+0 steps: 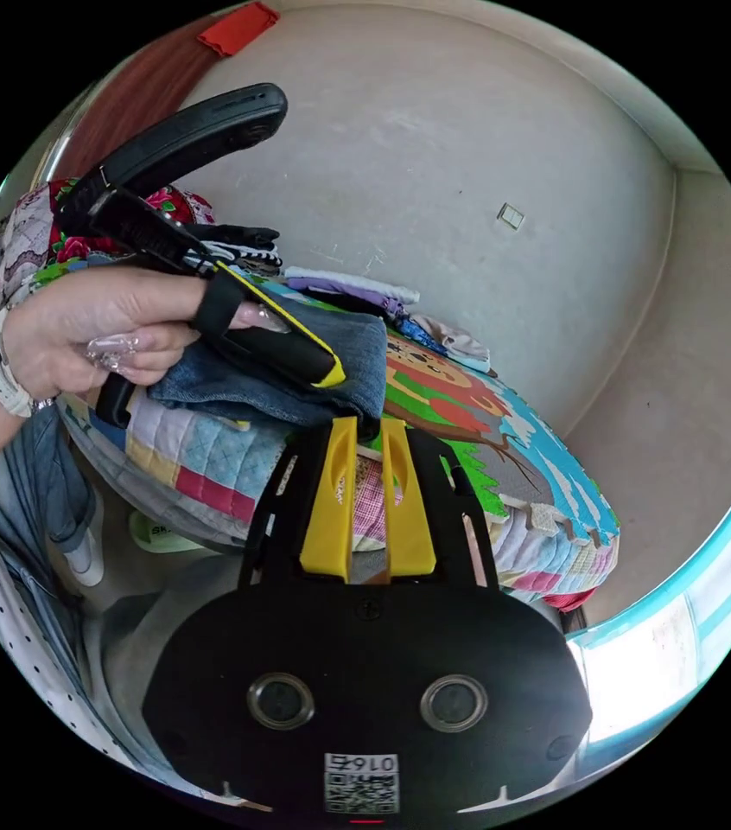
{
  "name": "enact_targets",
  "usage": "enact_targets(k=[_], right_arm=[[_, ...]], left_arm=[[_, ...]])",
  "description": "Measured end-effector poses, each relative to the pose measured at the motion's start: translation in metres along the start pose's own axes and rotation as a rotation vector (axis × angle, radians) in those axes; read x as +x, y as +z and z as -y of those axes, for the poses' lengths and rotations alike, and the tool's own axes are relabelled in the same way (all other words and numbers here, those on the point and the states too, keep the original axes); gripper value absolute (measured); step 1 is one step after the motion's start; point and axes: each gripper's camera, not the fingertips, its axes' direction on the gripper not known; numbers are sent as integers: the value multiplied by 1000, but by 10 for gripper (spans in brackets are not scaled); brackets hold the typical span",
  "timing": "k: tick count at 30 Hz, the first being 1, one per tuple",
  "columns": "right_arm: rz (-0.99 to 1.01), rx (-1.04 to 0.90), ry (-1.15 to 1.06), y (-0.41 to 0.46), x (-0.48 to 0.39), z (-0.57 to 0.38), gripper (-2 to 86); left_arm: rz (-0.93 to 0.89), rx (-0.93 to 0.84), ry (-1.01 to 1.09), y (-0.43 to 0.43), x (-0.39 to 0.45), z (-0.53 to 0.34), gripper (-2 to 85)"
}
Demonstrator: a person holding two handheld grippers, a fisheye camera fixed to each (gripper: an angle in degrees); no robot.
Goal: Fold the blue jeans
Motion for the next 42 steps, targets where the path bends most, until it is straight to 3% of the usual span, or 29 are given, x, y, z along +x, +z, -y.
enact_targets(k=[7, 12, 14, 21, 24, 27, 33, 35, 40, 42], right_arm=[[244, 33, 219, 10, 59, 16, 16], [343, 27, 252, 20, 90, 42, 13], [369, 23, 247, 27, 102, 56, 13], [416, 30, 228, 50, 128, 95, 18], [462, 30, 221, 69, 142, 107, 29], [670, 39, 321, 101, 180, 109, 62], [1109, -38, 687, 203, 260, 122, 128], [1222, -167, 746, 248, 271, 143, 147], [1114, -506, 685, 317, 259, 201, 161], [1153, -553, 672, 336, 251, 224, 147]], left_arm=[[64, 114, 51, -45, 44, 0, 14], [164, 2, 299, -60, 108, 6, 133], [268, -5, 343, -61, 128, 6, 141], [649, -18, 391, -45, 171, -4, 61], [505, 56, 261, -62, 155, -17, 44], [355, 142, 130, -81, 131, -37, 41], [379, 207, 141, -90, 142, -82, 39], [405, 204, 165, -87, 148, -96, 39], [376, 216, 175, -86, 147, -132, 40], [337, 230, 175, -86, 143, -151, 39]])
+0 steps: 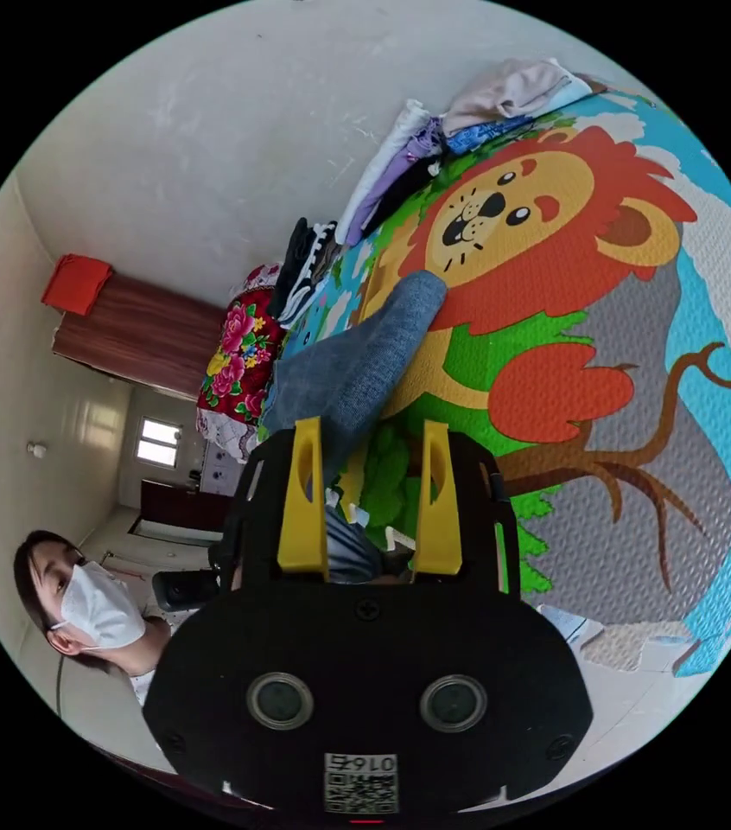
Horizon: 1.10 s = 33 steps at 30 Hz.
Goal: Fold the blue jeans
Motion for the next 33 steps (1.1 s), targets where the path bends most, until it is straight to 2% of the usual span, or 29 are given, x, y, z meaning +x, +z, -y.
enact_targets(k=[4, 9, 14, 18, 22, 26, 30, 33], right_arm=[[-2, -58, 13, 22, -16, 54, 112], [-56, -59, -150, 19, -73, 94, 59], [-262, -24, -352, 36, -187, 130, 42], [-332, -36, -452, 72, -266, 163, 38], [-371, -88, -502, 143, -355, 216, 35], [-364, -186, -427, 236, -430, 281, 37], [-448, -277, -402, 334, -477, 328, 48], [-649, -430, -510, 433, -504, 355, 56]], left_arm=[[-50, 23, -20, -2, -7, -31, 40], [-152, 114, -65, -7, -27, -78, 42], [-207, 249, -193, -22, -65, -133, 42], [-204, 382, -352, -39, -114, -204, 36], [-189, 472, -502, -51, -163, -272, 29], [-110, 511, -651, -60, -217, -354, 25], [-31, 432, -812, -49, -266, -448, 26], [-44, 299, -925, -25, -294, -516, 32]])
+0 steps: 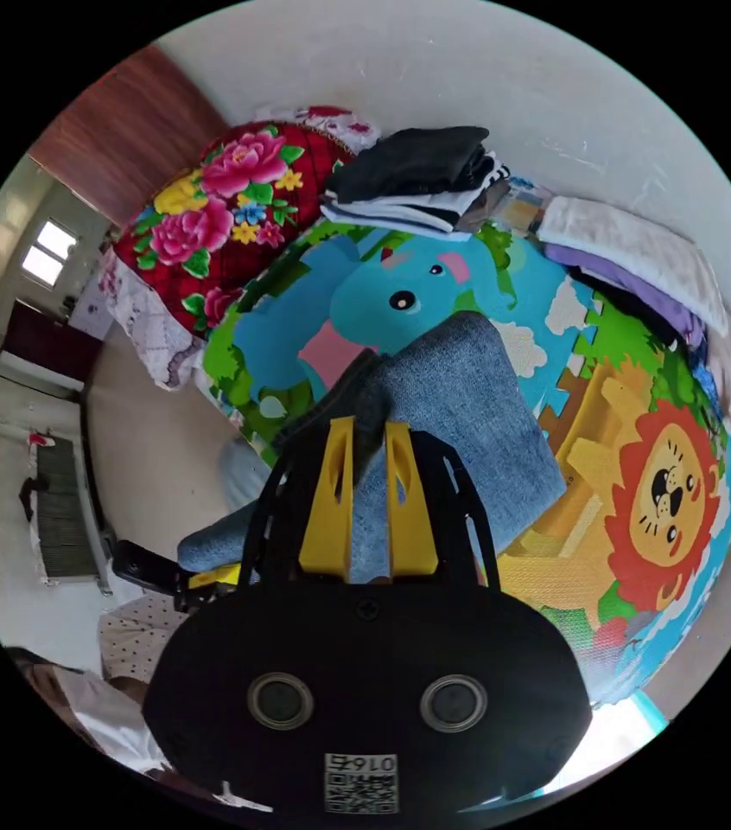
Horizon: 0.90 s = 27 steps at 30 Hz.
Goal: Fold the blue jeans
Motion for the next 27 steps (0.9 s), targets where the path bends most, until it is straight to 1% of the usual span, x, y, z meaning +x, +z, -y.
enact_targets(k=[2, 3, 5, 8, 11, 15, 18, 21, 24, 26, 27], right_arm=[[-165, -182, -115, 44, -33, 54, 57], [-198, -218, -144, 54, -41, 64, 58], [-314, -318, -248, 73, -70, 98, 62], [-414, -365, -375, 67, -101, 124, 64], [-459, -357, -409, 54, -116, 144, 64], [-419, -367, -359, 42, -115, 169, 66], [-322, -383, -337, 27, -104, 187, 75], [-231, -378, -438, 4, -95, 196, 88], [-181, -257, -458, -33, -79, 206, 95], [-127, -102, -458, -66, -61, 209, 88], [-115, -70, -461, -72, -56, 210, 85]], left_arm=[[7, -77, -47, 7, -37, -18, 35], [-12, -90, -82, 8, -58, -31, 37], [-76, -46, -102, 4, -82, -48, 39], [-126, -34, -83, 6, -108, -62, 41], [-125, -30, -44, 9, -123, -71, 47], [-116, -41, 11, 17, -139, -82, 66], [-106, -21, 18, 21, -153, -97, 57], [-109, -40, -7, 30, -168, -113, 58], [-41, -84, -33, 38, -183, -125, 71], [-16, -74, -13, 38, -187, -129, 77], [6, -55, 1, 35, -190, -132, 78]])
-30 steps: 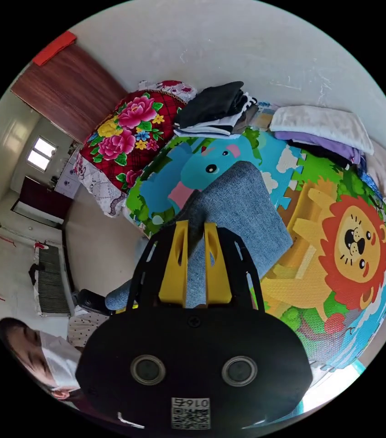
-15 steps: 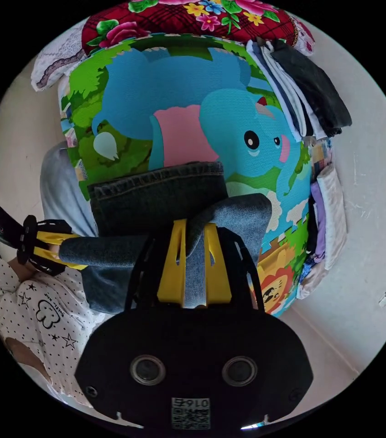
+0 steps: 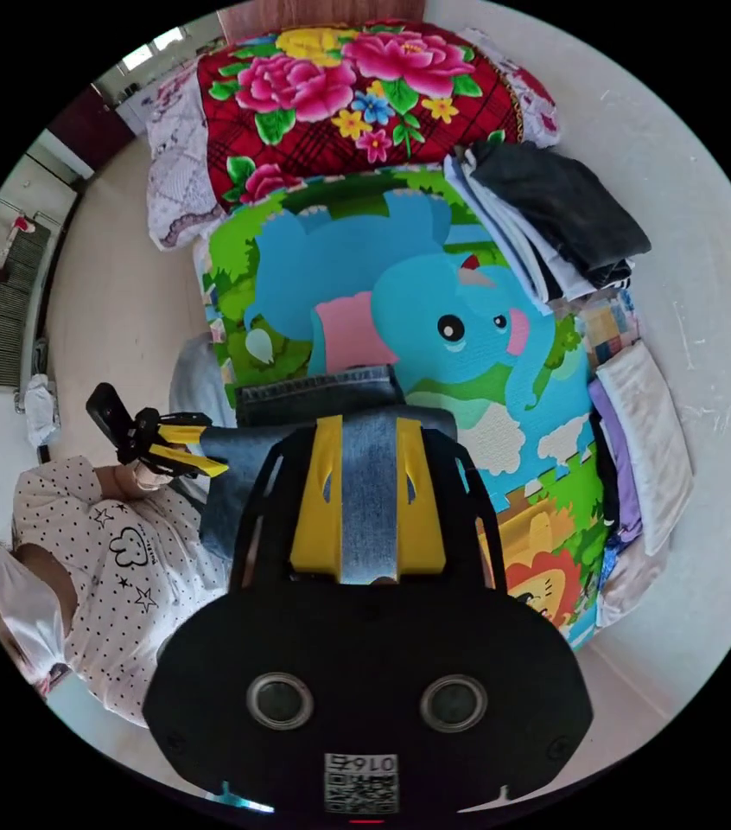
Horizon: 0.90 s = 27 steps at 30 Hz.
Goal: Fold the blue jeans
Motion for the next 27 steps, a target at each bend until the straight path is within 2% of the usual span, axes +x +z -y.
enact_targets(k=[3, 6, 9, 11, 13, 15, 17, 19, 22, 27], right_arm=[[-45, 133, 70, -7, 27, -11, 56], [-65, 323, 188, -5, 53, -33, 25], [171, 665, 254, -6, 84, -77, 16], [373, 939, 188, -1, 108, -116, 17], [439, 1015, 195, 10, 125, -134, 30], [465, 939, 213, 21, 140, -137, 57], [460, 751, 222, 36, 154, -132, 126], [439, 592, 189, 50, 156, -124, 142], [444, 391, 144, 76, 153, -109, 141], [491, 350, 215, 105, 151, -103, 66]], left_arm=[[38, 61, 50, -5, -5, -5, 69], [24, 18, 75, 4, -14, -8, 59], [-6, -27, 72, 17, -23, -14, 60], [-8, -38, 76, 23, -27, -19, 63], [-4, -54, 79, 30, -29, -24, 66], [20, -81, 96, 37, -29, -32, 71], [38, -106, 112, 44, -28, -38, 75], [47, -140, 116, 52, -28, -45, 79], [68, -107, 117, 54, -27, -58, 74], [94, -75, 168, 54, -21, -77, 57]])
